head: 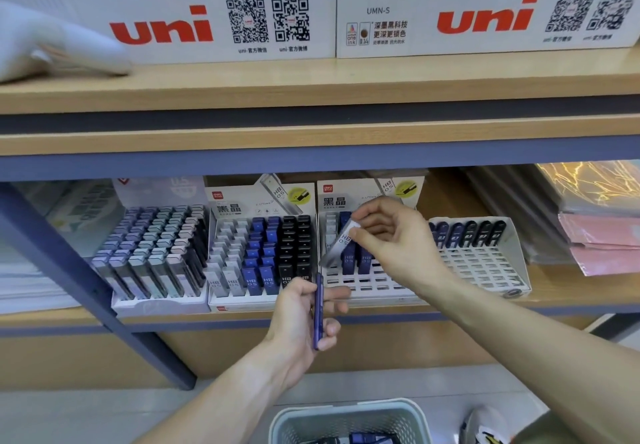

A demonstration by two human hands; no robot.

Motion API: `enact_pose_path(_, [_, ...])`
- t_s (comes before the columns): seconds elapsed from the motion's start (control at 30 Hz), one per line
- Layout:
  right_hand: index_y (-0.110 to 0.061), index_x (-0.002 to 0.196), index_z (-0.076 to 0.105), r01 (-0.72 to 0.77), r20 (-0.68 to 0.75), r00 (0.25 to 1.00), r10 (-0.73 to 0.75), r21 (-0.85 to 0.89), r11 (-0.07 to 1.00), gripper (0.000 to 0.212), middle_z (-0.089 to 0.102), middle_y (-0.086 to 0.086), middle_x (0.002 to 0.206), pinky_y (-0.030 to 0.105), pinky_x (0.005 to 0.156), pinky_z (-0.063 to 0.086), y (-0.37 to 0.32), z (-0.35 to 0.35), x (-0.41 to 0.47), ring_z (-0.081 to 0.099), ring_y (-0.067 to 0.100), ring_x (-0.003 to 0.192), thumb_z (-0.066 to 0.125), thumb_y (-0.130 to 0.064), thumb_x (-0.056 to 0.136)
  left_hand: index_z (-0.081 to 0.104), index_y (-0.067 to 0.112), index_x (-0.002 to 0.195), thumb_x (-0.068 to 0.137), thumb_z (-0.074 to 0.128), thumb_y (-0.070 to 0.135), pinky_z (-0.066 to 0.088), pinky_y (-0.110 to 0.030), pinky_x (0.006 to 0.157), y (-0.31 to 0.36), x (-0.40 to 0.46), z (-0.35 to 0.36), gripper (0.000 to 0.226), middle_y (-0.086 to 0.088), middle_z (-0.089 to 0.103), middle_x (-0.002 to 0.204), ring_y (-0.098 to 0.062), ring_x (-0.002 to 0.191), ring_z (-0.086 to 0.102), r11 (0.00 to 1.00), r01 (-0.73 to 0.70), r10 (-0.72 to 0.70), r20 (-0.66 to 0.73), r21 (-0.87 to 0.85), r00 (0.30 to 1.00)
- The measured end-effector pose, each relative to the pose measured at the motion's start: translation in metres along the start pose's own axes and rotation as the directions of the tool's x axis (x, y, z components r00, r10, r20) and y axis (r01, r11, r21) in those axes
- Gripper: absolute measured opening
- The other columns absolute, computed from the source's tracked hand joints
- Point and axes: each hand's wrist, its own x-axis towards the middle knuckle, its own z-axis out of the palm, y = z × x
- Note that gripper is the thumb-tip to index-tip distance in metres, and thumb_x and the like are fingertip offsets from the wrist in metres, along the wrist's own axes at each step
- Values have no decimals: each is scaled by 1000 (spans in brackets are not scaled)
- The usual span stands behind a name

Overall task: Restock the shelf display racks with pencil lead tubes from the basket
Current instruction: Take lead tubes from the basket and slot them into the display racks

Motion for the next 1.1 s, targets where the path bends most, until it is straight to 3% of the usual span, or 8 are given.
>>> enact_pose_path(0.13, [-20, 98, 69, 207, 85, 978, -191, -275, 939, 14, 70, -12, 86, 18, 71, 52, 4, 11, 1, 66, 6, 83, 75, -12, 88, 72, -11, 110, 97, 38, 22, 24, -24, 39, -2, -1, -3, 49, -7, 49, 72, -16, 50, 39, 1000, -4, 3, -17, -22, 1000])
enact_pose_path(0.27, [-24, 101, 69, 294, 175, 955, -239, -466, 834, 19, 63, -14, 88, 26, 81, 51, 12, 21, 3, 56, 5, 88, 74, -13, 87, 71, -9, 113, 95, 45, 19, 28, -25, 40, 1, -4, -7, 42, -6, 44, 77, -16, 52, 41, 999, -19, 18, -25, -37, 1000])
enact_pose_path(0.43, [-27, 102, 69, 267, 185, 962, -201, -481, 835, 19, 67, -15, 89, 16, 75, 40, 16, 24, 8, 43, -4, 88, 73, -16, 87, 68, -8, 116, 92, 52, 14, 29, -25, 41, 5, -9, -8, 36, -7, 42, 82, -15, 53, 42, 999, -25, 24, -42, -33, 999])
enact_pose_path(0.53, [-29, 102, 68, 259, 202, 963, -180, -491, 832, 19, 67, -15, 90, 17, 74, 36, 19, 27, 7, 42, -4, 89, 73, -17, 88, 64, -10, 119, 95, 51, 12, 30, -26, 42, 6, -12, -8, 35, -7, 47, 79, -16, 54, 45, 997, -38, 34, -55, -64, 998])
enact_pose_path(0.77, [-21, 107, 78, 282, 177, 959, -220, -629, 724, 17, 67, -3, 106, 36, 86, 49, 21, 31, 13, 53, 22, 106, 71, -16, 91, 70, -1, 118, 101, 53, 13, 49, -33, 60, 7, -11, -10, 28, -15, 67, 98, -21, 69, 63, 996, -94, 93, -81, -7, 992])
enact_pose_path(0.93, [-21, 105, 77, 254, 86, 964, -253, -592, 765, 15, 61, -5, 99, 31, 81, 50, 13, 27, 8, 57, 14, 96, 72, -24, 92, 73, 3, 112, 100, 55, 7, 54, -38, 72, 9, -14, -2, 22, -13, 68, 88, -23, 75, 66, 992, -120, 118, -48, -41, 992])
enact_pose_path(1.03, [-26, 95, 74, 84, 79, 995, -58, -382, 920, 12, 67, -8, 81, 21, 65, 48, -3, 20, -3, 57, 1, 69, 77, -35, 87, 80, 9, 92, 96, 62, 3, 52, -35, 72, 8, -14, 2, 20, -17, 70, 89, -23, 76, 64, 989, -147, 146, -28, -28, 989])
enact_pose_path(1.1, [-27, 91, 74, -80, 164, 977, 133, -296, 952, 13, 72, -6, 78, 19, 66, 53, -5, 15, -12, 60, -2, 63, 82, -33, 82, 80, 10, 103, 90, 71, 0, 53, -32, 73, 4, -14, 5, 19, -17, 74, 99, -24, 82, 61, 985, -173, 173, 2, 20, 985])
